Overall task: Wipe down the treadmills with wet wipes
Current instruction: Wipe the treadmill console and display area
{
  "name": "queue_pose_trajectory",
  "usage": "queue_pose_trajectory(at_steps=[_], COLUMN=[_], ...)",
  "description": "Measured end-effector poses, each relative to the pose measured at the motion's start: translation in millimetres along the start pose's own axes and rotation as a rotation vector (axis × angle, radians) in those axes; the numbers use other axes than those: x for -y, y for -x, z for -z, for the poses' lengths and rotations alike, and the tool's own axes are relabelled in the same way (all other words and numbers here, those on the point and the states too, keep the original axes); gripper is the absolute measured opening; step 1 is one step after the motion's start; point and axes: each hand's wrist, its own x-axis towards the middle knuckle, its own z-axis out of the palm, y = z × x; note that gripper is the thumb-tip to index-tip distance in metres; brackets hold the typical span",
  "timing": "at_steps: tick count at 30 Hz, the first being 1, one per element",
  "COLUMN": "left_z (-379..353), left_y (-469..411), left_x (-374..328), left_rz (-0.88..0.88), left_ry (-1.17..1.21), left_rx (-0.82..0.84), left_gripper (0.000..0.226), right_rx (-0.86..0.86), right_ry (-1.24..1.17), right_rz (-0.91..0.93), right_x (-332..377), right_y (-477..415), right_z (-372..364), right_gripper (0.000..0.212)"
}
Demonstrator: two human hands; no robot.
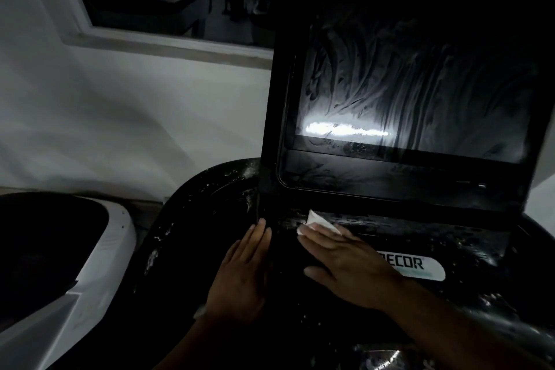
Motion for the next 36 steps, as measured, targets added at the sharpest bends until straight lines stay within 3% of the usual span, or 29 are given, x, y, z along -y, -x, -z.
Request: queue_pose_trajectory(at_steps=[4,8,11,13,15,18,21,23,28,30,33,36], left_z=[0,-2,-1,1,1,1,-2,-2,2,2,1,3], left_y=[1,2,0,-1,-2,0,1,1,1,0,1,0], left_x=[0,0,-3,-6,-7,-4,0,0,-4,-5,-5,-7], left_rz=[0.014,0.026,0.053,0.063,0.059,0.041,0.034,0.033,0.042,0.04,0.036,0.05], left_ry=[0.013,0.0,-0.007,-0.004,-0.008,-0.007,0.002,0.008,0.018,0.01,0.03,0.008], left_rx=[0.002,0.006,-0.023,-0.045,-0.064,-0.037,-0.012,-0.02,-0.041,-0.052,-0.054,-0.052], left_gripper=[0.101,0.108,0.084,0.07,0.069,0.083,0.095,0.09,0.082,0.08,0.081,0.079], right_rx=[0.114,0.104,-0.068,-0.15,-0.183,-0.003,0.116,0.157,-0.004,-0.037,-0.064,0.025], right_ry=[-0.165,-0.25,-0.091,0.065,0.185,0.177,-0.076,-0.132,0.101,0.074,0.029,0.013], right_rz=[0.01,0.006,0.065,0.072,-0.054,-0.211,-0.096,0.014,-0.002,-0.075,-0.026,-0.006], right_x=[37,26,18,22,25,33,51,56,19,22,50,44], right_y=[-19,-15,-16,-23,-25,-25,-31,-32,-3,-5,-18,0], right_z=[-2,13,18,12,8,7,0,-3,-6,-9,-21,-13], right_gripper=[0.078,0.057,0.06,0.041,0.028,0.042,0.067,0.069,0.065,0.066,0.061,0.063])
